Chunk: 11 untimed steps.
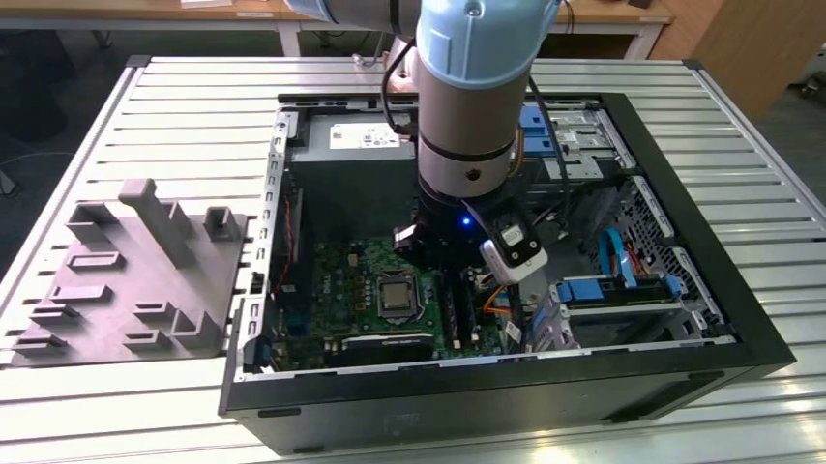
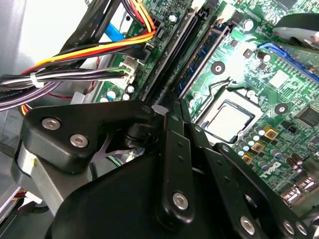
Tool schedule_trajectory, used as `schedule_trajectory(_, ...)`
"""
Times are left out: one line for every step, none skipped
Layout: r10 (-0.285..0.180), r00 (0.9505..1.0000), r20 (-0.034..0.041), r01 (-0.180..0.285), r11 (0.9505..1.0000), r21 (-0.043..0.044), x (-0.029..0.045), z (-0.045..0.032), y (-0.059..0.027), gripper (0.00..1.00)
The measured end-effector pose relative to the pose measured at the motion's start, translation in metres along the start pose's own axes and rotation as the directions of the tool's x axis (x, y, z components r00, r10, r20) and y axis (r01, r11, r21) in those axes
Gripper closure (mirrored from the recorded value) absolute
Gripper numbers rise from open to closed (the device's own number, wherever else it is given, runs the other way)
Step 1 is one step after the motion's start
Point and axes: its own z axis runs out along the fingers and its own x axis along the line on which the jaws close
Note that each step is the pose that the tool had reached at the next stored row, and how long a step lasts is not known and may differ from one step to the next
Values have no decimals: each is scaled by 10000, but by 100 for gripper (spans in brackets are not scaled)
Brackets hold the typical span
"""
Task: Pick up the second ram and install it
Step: 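Insert the second ram into the second slot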
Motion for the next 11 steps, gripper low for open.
schedule_trajectory(0,10000,0,0,10000,-1,0,1,0,89)
schedule_trajectory(0,10000,0,0,10000,0,0,1,0,89)
schedule_trajectory(0,10000,0,0,10000,0,0,2,0,89)
schedule_trajectory(1,10000,0,-1,10000,-7,0,2,0,89)
schedule_trajectory(2,10000,1,-2,10000,-14,0,2,0,89)
schedule_trajectory(2,10000,1,-2,10000,-18,0,3,0,89)
schedule_trajectory(1,10000,1,-1,10000,-19,0,3,-1,89)
schedule_trajectory(2,10000,1,-2,10000,-18,0,2,-1,89)
schedule_trajectory(1,10000,1,-1,10000,-18,0,2,-1,89)
schedule_trajectory(1,10000,0,-1,10000,-18,0,2,-1,89)
schedule_trajectory(1,10000,0,-1,10000,-18,0,2,-1,89)
